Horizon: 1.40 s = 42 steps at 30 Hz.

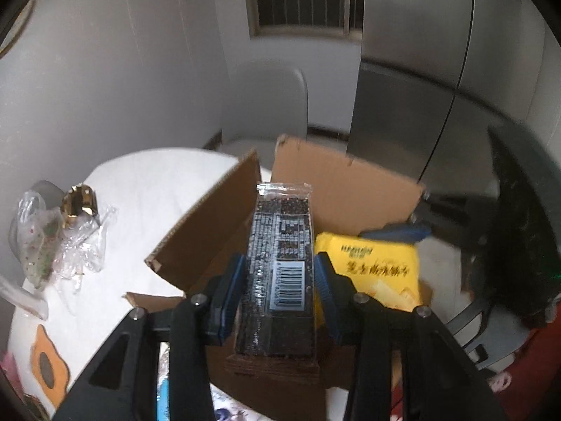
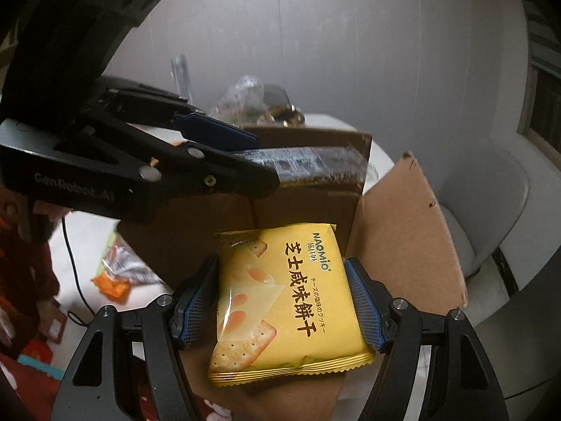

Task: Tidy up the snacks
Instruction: 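Carry both packs into the cardboard box and open both tools, then withdraw both tools from the box back over the snack pile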

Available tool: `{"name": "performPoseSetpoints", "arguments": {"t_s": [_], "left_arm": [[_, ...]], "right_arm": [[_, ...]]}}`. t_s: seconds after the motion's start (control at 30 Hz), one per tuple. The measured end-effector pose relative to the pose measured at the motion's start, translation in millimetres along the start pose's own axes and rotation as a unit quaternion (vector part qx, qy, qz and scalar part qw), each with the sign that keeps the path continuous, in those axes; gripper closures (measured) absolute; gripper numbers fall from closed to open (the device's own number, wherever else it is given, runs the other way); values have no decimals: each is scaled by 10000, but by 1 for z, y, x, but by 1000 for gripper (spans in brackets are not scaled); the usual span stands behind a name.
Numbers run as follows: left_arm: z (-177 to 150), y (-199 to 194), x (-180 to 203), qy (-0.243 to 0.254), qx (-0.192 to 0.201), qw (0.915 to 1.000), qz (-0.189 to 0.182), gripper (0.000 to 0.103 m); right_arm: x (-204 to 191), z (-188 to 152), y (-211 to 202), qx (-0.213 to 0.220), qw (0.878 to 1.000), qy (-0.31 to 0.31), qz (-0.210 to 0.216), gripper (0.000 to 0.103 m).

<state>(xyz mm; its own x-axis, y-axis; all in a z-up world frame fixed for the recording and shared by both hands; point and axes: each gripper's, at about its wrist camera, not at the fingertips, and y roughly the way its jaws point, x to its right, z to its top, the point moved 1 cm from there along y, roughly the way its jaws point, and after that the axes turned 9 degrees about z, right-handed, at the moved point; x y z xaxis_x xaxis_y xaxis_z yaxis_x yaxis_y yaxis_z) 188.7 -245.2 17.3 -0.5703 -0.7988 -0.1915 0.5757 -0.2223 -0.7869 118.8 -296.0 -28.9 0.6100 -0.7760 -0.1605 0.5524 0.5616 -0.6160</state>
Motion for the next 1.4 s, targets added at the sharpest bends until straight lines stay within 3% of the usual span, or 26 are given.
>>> {"name": "performPoseSetpoints", "arguments": {"t_s": [0.2,0.43,0.7,1.03,1.4], "left_arm": [[-4,25,2,310,-673,9971,144,65],[-5,30,-4,389,-887,9950,248,65],[-6,21,-15,234,-751,9965,274,64],[-8,-11,-40,-188,-227,9992,275,36],[-22,-30,-55,-411,-30,9981,459,34]], "right_arm": [[1,11,20,-442,9988,-183,-85,35],[0,18,36,-740,9970,-208,-130,35],[4,26,50,-757,9969,-220,-70,35],[6,36,56,-698,9974,-145,-105,35],[21,35,73,-883,9959,162,-104,34]]}}
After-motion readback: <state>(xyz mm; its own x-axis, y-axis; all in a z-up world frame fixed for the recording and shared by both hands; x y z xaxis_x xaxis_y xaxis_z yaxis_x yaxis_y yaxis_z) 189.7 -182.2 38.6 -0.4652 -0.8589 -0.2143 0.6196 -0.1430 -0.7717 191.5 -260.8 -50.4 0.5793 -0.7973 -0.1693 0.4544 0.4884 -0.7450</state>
